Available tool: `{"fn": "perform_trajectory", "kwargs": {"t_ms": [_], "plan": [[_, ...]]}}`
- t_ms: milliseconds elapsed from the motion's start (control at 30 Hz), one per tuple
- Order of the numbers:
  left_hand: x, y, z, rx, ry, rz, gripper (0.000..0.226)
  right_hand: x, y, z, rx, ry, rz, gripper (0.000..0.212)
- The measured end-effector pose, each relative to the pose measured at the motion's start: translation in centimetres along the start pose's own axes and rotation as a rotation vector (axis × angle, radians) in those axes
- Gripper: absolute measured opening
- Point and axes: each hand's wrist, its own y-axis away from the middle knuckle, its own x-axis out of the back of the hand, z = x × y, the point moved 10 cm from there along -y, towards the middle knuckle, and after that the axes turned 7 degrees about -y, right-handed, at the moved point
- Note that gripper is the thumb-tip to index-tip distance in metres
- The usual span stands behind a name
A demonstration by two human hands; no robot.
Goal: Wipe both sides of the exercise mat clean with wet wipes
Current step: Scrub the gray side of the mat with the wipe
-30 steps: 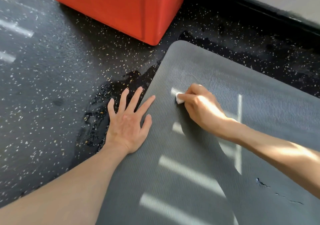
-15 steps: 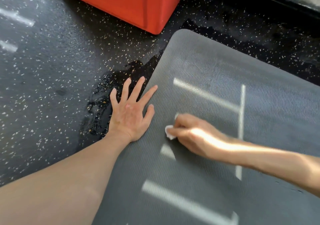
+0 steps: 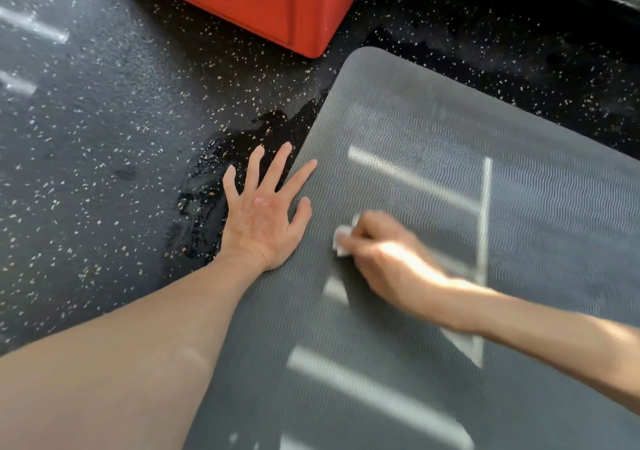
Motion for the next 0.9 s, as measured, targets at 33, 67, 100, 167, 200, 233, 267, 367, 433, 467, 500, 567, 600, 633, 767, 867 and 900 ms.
{"fn": "perform_trajectory", "kwargs": {"t_ms": [33, 67, 100, 167, 200, 233, 267, 367, 433, 467, 500, 567, 600, 633, 767, 867, 900], "plan": [[0.0, 0.0, 0.0, 0.000, -0.001, 0.000, 0.063, -1.1, 1.3, -0.9, 0.076, -0.042, -0.023, 0.015], [0.0, 0.1, 0.0, 0.000, -0.002, -0.001, 0.063, -1.7, 1.9, -2.5, 0.147, -0.098, -0.080, 0.012], [0.1, 0.1, 0.0, 0.000, -0.003, 0.000, 0.061, -2.7, 2.9, -3.3, 0.248, -0.123, -0.138, 0.011], [0.1, 0.0, -0.1, 0.005, 0.002, -0.007, 0.058, -2.3, 2.0, -2.4, 0.250, -0.095, -0.091, 0.009], [0.1, 0.0, -0.1, 0.007, 0.008, -0.006, 0.057, -0.2, 0.6, -0.5, 0.133, -0.038, 0.040, 0.015], [0.1, 0.0, 0.0, 0.007, 0.011, 0.001, 0.057, 0.5, -0.1, 1.6, 0.013, -0.001, 0.123, 0.022], [0.2, 0.1, 0.0, 0.006, 0.011, 0.008, 0.057, 1.1, -0.3, 1.8, -0.050, -0.004, 0.150, 0.023], [0.2, 0.1, 0.1, 0.006, 0.010, 0.009, 0.057, -2.4, 3.3, -3.8, 0.172, 0.008, 0.007, 0.022], [0.5, 0.0, 0.1, 0.002, 0.006, 0.016, 0.057, -3.5, 5.2, -5.2, 0.289, -0.054, -0.060, 0.021], [0.6, 0.0, 0.1, -0.001, 0.008, 0.021, 0.056, -2.3, 5.0, -6.0, 0.315, -0.105, -0.044, 0.017], [0.7, -0.1, 0.2, -0.001, 0.012, 0.027, 0.055, -2.2, 4.0, -5.0, 0.243, -0.127, -0.069, 0.012], [0.6, 0.1, 0.3, -0.002, 0.025, 0.036, 0.054, -0.3, 2.9, -1.9, 0.005, -0.175, 0.110, 0.011], [0.6, 0.2, 0.3, -0.003, 0.027, 0.036, 0.054, -0.9, 3.2, -1.8, -0.052, -0.196, 0.123, 0.015], [0.6, 0.2, 0.3, -0.004, 0.029, 0.037, 0.054, -2.7, 4.2, -2.2, -0.075, -0.242, 0.100, 0.018], [0.7, 0.2, 0.3, 0.003, 0.026, 0.029, 0.053, -7.8, 8.8, -9.2, 0.206, -0.249, -0.166, 0.011], [0.6, 0.2, 0.3, -0.001, 0.034, 0.032, 0.053, -5.1, 7.1, -5.8, 0.002, -0.202, 0.083, 0.015], [0.6, 0.3, 0.3, -0.001, 0.033, 0.038, 0.053, -4.3, 6.7, -4.4, -0.111, -0.190, 0.180, 0.017]]}}
